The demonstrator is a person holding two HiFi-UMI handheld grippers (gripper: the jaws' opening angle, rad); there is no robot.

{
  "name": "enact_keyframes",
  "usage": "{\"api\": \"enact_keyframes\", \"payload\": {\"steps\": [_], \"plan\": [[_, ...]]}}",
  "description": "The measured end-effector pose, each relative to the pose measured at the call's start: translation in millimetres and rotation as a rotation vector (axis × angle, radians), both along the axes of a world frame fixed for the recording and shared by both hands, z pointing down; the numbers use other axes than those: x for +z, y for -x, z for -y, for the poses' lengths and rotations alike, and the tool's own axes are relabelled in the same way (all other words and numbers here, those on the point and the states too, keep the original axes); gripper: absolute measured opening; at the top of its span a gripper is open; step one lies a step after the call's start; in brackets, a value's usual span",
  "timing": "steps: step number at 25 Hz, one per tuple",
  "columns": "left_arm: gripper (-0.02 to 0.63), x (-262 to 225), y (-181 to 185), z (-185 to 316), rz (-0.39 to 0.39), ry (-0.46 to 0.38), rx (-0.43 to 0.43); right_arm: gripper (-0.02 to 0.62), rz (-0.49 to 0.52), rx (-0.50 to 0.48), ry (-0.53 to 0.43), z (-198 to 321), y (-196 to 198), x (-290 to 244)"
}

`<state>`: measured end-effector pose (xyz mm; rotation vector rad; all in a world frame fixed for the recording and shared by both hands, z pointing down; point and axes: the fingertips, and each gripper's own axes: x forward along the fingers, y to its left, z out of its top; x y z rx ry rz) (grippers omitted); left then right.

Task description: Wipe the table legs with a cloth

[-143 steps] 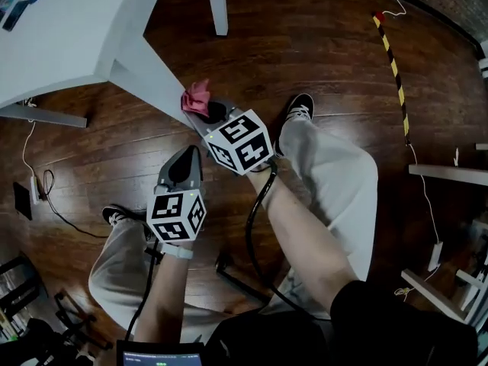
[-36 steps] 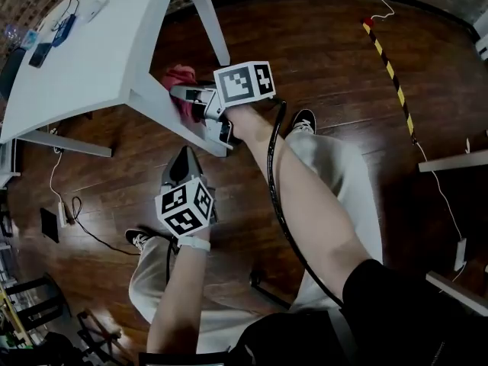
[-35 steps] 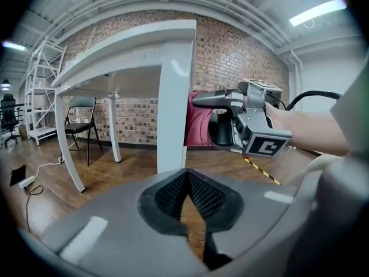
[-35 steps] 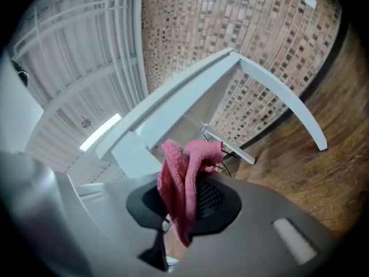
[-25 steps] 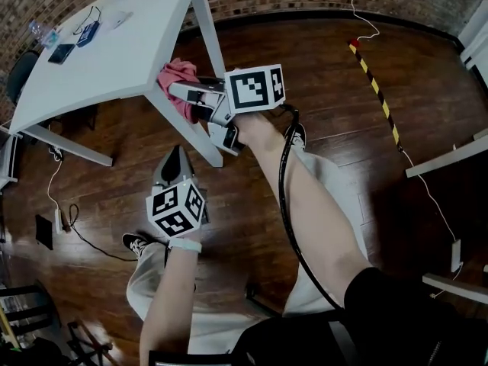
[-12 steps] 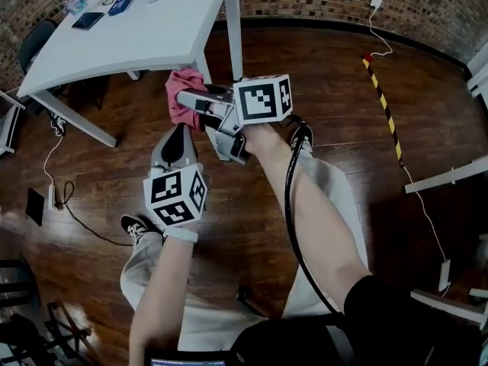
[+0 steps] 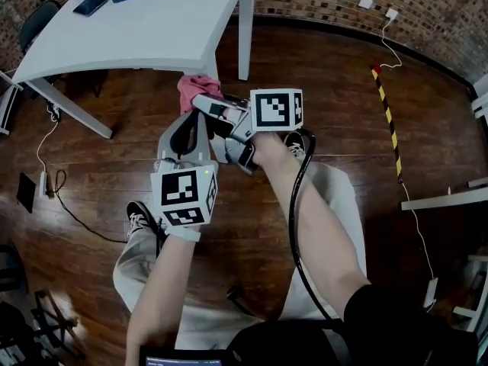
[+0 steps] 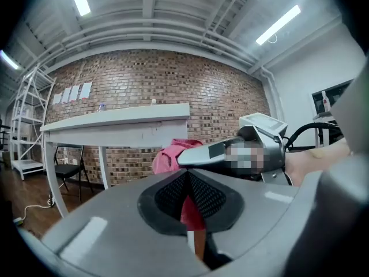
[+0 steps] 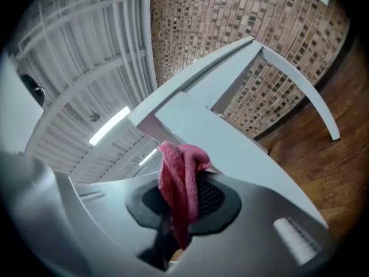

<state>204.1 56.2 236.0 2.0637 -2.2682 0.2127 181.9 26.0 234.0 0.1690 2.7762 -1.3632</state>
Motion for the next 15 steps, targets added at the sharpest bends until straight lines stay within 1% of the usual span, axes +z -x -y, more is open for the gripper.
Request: {"api": "enact_keyframes", "payload": {"steps": [2, 4, 6, 8, 12, 15], "plan": [[0.0, 0.3, -0.4, 7.4, 0.011, -0.007, 0.012, 0.049, 0.034, -0.008, 0.01, 0.6, 1.7, -6.3], [0.0, -1.6, 2.5, 8.5, 0.019, -0.027, 0.022, 0.048, 0.026, -0.014, -0.02, -1.3, 4.5, -10.0], [0.0, 0.5, 4.3, 7.2, 0.02, -0.026, 0.028, 0.049, 0.006, -0.011, -0.057, -3.5, 5.4, -10.2], [0.0, 7.1, 3.8, 10.3, -0.005, -0.004, 0.026, 0.049, -0.023, 0.012, -0.047, 0.8, 2.7, -1.7], [0.0, 32.5, -1.1, 16.2, -0.047, 0.051, 0.031, 0.049, -0.055, 0.049, 0.016, 8.4, -3.4, 25.9], [0.0, 59.6, -3.7, 16.1, -0.076, 0.109, 0.044, 0.049, -0.115, 0.055, 0.039, 8.2, -5.5, 54.5]]}}
